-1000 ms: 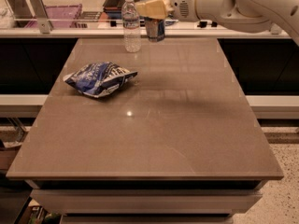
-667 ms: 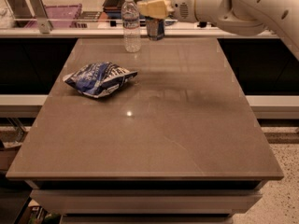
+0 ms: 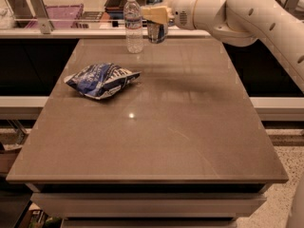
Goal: Move redbull can near water bottle
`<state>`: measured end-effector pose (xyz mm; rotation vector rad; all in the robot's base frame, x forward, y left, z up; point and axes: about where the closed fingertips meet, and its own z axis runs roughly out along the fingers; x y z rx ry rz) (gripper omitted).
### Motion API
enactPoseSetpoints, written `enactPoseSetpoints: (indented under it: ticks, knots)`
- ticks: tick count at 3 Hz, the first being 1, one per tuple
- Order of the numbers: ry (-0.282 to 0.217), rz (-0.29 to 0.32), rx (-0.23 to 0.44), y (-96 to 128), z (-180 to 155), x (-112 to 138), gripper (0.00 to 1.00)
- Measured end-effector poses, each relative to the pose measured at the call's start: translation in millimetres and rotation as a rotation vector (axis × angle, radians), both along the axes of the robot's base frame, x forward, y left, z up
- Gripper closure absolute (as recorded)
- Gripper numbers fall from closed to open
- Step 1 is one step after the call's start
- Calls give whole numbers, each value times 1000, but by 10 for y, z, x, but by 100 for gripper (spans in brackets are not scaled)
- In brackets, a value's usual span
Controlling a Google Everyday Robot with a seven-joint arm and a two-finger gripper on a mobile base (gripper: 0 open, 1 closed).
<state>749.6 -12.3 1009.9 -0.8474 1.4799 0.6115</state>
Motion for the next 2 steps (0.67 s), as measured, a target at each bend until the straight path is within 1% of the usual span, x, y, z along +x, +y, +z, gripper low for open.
enactPoseSetpoints:
  ticks: [2]
  knots:
    - [36,-42,4,-160,-249,251,100]
